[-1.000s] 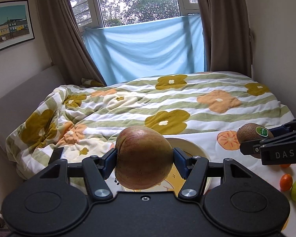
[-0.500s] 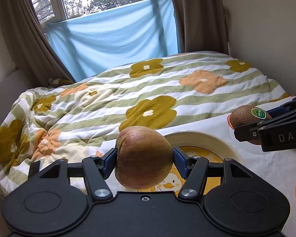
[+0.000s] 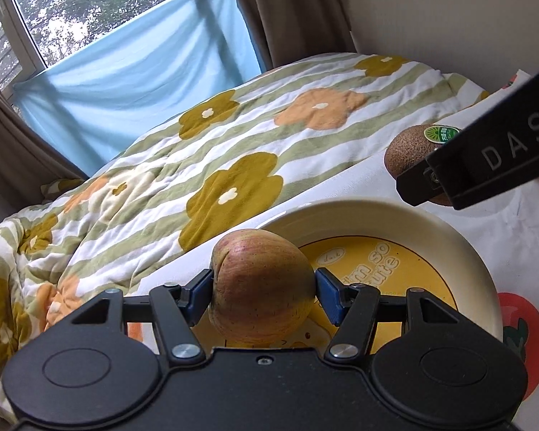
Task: Organize fruits
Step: 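Carry the apple and kiwi with both tools over the duck-print bowl, then open both tools to release the apple and kiwi into the bowl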
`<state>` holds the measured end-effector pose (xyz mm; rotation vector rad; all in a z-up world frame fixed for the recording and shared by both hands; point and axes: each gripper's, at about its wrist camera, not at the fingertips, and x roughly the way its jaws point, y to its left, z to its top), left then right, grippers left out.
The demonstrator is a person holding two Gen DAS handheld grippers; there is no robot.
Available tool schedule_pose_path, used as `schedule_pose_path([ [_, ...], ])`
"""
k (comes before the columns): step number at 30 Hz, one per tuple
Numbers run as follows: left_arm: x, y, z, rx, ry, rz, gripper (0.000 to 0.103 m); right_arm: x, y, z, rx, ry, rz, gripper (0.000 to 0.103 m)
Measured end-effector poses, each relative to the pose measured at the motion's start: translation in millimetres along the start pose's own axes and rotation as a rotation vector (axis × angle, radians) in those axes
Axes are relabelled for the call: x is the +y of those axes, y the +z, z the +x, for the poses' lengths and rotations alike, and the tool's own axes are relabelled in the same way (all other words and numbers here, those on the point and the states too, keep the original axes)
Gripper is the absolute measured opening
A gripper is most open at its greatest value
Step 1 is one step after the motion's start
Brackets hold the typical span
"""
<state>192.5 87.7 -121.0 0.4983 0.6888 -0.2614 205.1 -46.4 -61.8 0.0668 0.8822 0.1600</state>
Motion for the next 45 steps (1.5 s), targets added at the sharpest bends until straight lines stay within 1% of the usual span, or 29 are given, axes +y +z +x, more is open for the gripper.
schedule_pose_path([
  [3,-2,2,2,-0.006,0.006,0.034,0.066,-2,-1,1,0.003,-0.012,0.012,0.063],
  [4,-3,3,3,-0.005,0.008,0.045,0.068,-2,-1,2,0.005,-0.015,0.017,0.063],
  [6,-1,5,1,-0.021,0.001,0.045,0.080,-3,-1,2,0.007,-0.018,0.021,0.063],
  [7,1,6,-2,-0.028,-0.005,0.036,0.097,-3,-1,1,0.009,-0.019,0.021,0.063],
  [8,3,6,-5,-0.039,-0.016,0.026,0.103,-3,-1,1,0.010,-0.020,0.020,0.063],
  [11,7,6,-10,-0.049,-0.044,0.012,0.103,-3,-1,1,0.013,-0.020,0.017,0.063],
  [18,15,4,-15,-0.037,-0.052,-0.027,0.103,0,-2,6,0.030,-0.014,-0.003,0.063],
  [23,24,-5,-24,-0.023,-0.057,-0.070,0.103,8,-4,11,0.028,0.014,-0.048,0.063],
  [29,39,-21,-32,0.014,-0.045,-0.122,0.103,27,-10,25,0.011,0.055,-0.166,0.063],
  [35,48,-32,-34,0.055,-0.049,-0.163,0.103,45,-17,41,-0.023,0.039,-0.325,0.063],
  [39,51,-36,-36,0.059,-0.050,-0.175,0.103,54,-26,48,-0.044,0.048,-0.442,0.063],
  [40,50,-36,-36,0.060,-0.048,-0.175,0.103,55,-28,49,-0.048,0.046,-0.462,0.064],
  [42,50,-37,-37,0.060,-0.047,-0.178,0.103,61,-33,47,-0.087,0.029,-0.514,0.069],
  [43,51,-37,-38,0.060,-0.045,-0.180,0.103,63,-35,45,-0.106,0.010,-0.538,0.078],
  [44,51,-38,-39,0.059,-0.044,-0.183,0.103,65,-37,43,-0.126,-0.023,-0.562,0.091],
  [45,52,-37,-38,0.059,-0.044,-0.185,0.103,66,-39,41,-0.141,-0.048,-0.577,0.095],
])
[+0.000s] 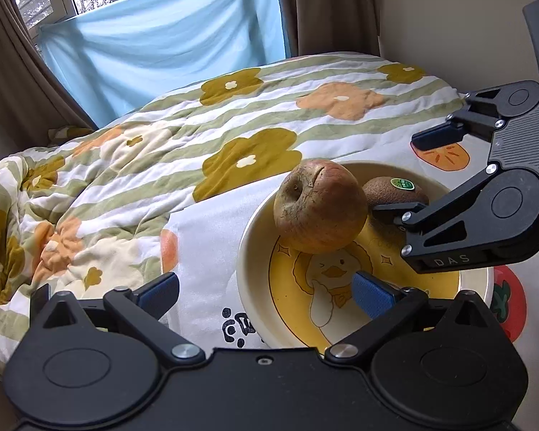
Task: Organize fruits
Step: 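Open both tools to release the apple and kiwi into the bowl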
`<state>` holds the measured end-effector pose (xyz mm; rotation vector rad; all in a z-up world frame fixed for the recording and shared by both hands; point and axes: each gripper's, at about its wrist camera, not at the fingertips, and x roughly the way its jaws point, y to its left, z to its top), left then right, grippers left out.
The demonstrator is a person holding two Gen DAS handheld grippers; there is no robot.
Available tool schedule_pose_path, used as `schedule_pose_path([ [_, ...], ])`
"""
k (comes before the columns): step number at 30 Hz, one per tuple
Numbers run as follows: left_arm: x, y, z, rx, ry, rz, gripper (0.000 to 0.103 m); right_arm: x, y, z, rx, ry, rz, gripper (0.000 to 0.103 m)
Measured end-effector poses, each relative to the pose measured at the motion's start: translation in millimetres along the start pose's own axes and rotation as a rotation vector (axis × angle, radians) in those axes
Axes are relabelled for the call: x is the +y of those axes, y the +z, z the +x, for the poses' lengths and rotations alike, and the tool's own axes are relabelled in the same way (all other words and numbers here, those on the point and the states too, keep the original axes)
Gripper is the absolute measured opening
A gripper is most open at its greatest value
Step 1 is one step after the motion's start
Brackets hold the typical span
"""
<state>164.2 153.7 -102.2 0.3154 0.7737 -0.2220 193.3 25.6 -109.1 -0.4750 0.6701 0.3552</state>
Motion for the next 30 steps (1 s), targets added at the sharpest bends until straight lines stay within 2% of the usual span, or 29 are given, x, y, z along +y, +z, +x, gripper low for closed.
schedule_pose_path([
  [5,1,-1,-3,-0.004,0.002,-0.006,0.103,-6,-5,-11,-0.004,0.031,0.055,0.096],
  [12,0,1,-17,-0.023,0.038,-0.029,0.103,-13,-4,-36,-0.022,0.023,0.085,0.096],
  [18,-3,7,-53,-0.096,0.076,-0.120,0.103,-34,-9,-74,-0.054,0.047,0.182,0.096],
  [21,-13,9,-75,-0.139,0.094,-0.160,0.103,-44,-16,-98,-0.073,0.044,0.224,0.103],
  [30,-76,11,-129,-0.198,0.127,-0.206,0.103,-82,-59,-174,-0.141,0.033,0.286,0.103],
])
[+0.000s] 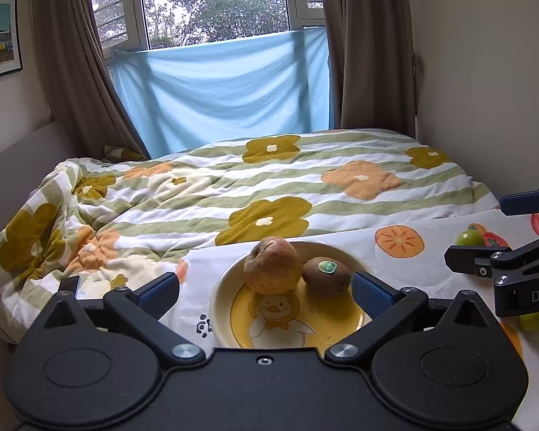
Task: Organize fruits
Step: 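Open both tools to release the apple and kiwi into the bowl, then move both tools back toward the remaining loose fruits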
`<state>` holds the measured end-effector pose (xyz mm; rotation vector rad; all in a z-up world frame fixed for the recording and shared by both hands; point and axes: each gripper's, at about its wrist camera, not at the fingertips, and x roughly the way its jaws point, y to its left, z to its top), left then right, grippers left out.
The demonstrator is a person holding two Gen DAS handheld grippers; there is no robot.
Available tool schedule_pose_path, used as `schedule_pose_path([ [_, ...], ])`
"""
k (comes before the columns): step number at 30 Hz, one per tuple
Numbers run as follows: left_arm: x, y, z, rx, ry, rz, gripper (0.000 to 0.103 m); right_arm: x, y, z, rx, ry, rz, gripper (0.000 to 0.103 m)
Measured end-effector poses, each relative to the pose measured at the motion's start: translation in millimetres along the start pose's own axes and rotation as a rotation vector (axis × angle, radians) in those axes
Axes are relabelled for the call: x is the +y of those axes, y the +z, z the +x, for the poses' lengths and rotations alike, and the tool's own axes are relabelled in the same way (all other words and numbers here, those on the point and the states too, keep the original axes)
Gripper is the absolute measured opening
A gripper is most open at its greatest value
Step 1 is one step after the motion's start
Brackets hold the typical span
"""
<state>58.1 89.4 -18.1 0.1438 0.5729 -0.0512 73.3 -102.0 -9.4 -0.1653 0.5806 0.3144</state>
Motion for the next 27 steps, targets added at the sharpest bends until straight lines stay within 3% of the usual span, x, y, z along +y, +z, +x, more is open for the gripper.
schedule_pose_path([
  [12,-91,-19,-44,-0.018,-0.051,-0.011,0.103,-75,-59,-80,-0.022,-0.062,0.012,0.103],
  [27,-212,-61,-18,0.034,-0.217,0.061,0.103,-170,-162,-101,0.067,-0.193,0.188,0.103],
])
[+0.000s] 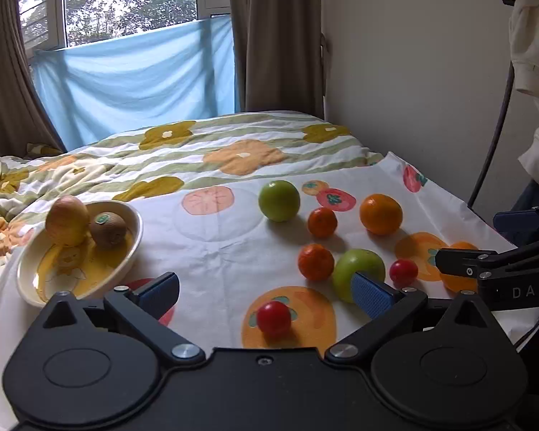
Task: Organize fruits
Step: 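Move both tools back toward the remaining loose fruits, then grasp the large green apple with the left tool while the right tool grasps an orange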
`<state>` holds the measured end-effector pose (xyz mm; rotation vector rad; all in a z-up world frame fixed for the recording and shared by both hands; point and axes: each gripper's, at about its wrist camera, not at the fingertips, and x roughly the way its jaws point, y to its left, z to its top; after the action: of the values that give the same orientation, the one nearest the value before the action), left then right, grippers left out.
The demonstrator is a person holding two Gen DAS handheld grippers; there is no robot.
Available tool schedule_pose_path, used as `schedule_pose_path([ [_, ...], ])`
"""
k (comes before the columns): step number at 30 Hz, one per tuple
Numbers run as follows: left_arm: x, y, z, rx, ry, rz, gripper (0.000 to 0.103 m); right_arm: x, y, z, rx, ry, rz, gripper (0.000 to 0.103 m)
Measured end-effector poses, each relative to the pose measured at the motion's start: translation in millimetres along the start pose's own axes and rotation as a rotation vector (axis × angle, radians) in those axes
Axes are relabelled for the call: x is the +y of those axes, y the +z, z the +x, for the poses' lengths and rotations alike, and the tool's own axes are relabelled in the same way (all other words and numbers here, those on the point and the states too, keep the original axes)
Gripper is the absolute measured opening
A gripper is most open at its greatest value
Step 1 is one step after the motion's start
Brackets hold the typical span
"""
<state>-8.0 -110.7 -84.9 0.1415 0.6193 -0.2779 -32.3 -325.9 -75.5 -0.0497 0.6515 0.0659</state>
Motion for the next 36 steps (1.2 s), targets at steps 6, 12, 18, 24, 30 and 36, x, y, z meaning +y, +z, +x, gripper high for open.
schedule_pose_path([
  [6,-24,0,26,0.028,-0.046,0.019,0.100,-17,-21,9,0.018,-0.024,0.032,0.103],
  [12,-45,2,52,0.069,-0.086,0.053,0.093,-23,-35,16,0.028,-0.038,0.048,0.103],
  [18,-64,2,72,0.103,-0.107,0.091,0.083,-25,-45,22,0.033,-0.055,0.047,0.103],
  [24,-74,4,89,0.133,-0.119,0.101,0.071,-23,-46,24,0.027,-0.042,0.044,0.103],
  [30,-75,4,99,0.163,-0.106,0.106,0.058,-22,-45,29,0.036,-0.041,0.047,0.100],
  [36,-75,4,97,0.159,-0.109,0.118,0.057,-22,-46,32,0.034,-0.047,0.032,0.100],
])
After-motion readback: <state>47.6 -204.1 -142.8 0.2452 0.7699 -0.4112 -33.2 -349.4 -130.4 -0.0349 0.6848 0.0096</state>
